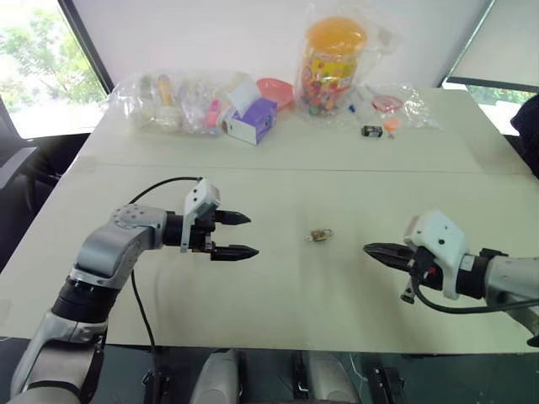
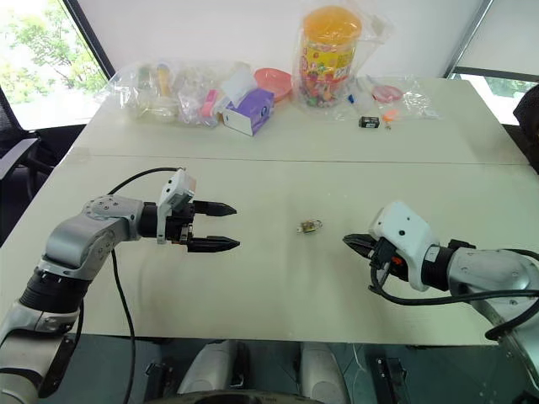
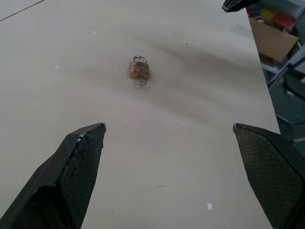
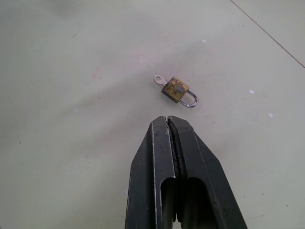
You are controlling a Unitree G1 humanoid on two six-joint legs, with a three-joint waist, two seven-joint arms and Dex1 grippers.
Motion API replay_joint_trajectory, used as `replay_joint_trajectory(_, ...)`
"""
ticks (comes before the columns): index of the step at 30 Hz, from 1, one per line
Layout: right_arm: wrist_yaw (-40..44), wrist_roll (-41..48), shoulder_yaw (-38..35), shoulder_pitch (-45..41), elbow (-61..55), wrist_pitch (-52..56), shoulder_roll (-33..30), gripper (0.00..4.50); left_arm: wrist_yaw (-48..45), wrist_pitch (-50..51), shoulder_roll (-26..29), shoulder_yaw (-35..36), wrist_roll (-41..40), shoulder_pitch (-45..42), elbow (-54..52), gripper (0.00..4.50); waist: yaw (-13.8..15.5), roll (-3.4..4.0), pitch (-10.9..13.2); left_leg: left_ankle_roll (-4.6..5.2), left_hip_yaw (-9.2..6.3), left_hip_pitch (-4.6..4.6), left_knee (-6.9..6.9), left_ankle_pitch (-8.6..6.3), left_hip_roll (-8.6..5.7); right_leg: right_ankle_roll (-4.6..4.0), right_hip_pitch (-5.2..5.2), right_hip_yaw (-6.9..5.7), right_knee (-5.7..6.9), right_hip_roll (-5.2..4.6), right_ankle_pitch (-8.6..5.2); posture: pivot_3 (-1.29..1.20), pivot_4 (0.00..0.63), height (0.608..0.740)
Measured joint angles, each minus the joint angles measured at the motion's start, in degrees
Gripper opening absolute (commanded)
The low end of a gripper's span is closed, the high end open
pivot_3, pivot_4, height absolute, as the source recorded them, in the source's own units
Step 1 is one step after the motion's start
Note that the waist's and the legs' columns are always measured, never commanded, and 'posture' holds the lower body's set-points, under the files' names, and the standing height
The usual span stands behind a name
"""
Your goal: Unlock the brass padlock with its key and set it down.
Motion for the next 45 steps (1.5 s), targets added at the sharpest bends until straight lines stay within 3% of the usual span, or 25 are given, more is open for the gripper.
replay_joint_trajectory(19,-2.4,0.1,0.7,1.1,-0.7,-0.1,-0.2,0.00,0.4,0.0,-0.6,-0.1,-0.1,0.0,-1.0,4.47,0.0,-0.01,0.0,0.00,0.00,0.00,0.01,0.00,0.00,0.00,0.00,0.01,-0.01,0.01,0.00,0.00,0.150,0.740)
replay_joint_trajectory(30,-2.3,-1.1,3.8,-2.4,2.8,-2.8,-0.4,0.00,1.2,0.4,-0.6,0.0,-0.1,0.3,-1.6,4.47,-0.1,-0.01,0.0,0.00,0.00,0.00,0.01,0.00,0.00,0.00,0.00,0.01,-0.01,0.01,0.00,0.00,0.150,0.740)
replay_joint_trajectory(34,-1.5,-1.9,6.4,-6.7,5.8,-4.8,-0.6,1.27,2.6,1.1,-2.0,0.0,-0.2,0.1,-1.7,4.50,-0.1,-0.01,0.0,0.00,0.00,0.00,0.02,0.00,0.00,0.01,0.00,0.01,-0.01,0.01,0.00,0.00,0.150,0.740)
replay_joint_trajectory(40,7.4,-8.7,23.7,-20.9,21.5,-13.5,0.2,4.48,4.5,1.8,-2.5,0.0,-0.3,2.1,-4.2,4.50,-0.6,0.00,0.0,0.00,0.02,0.03,0.02,0.01,0.03,0.01,-0.01,0.01,0.02,0.01,0.01,0.00,0.150,0.740)
replay_joint_trajectory(45,12.7,-12.4,30.6,-27.5,31.9,-18.7,4.0,4.48,5.8,2.5,-2.5,0.5,-0.6,2.5,-4.8,4.50,-0.3,0.00,0.0,0.00,0.03,-0.02,0.03,0.01,0.03,0.01,-0.05,0.01,0.02,-0.02,0.01,0.00,0.150,0.740)
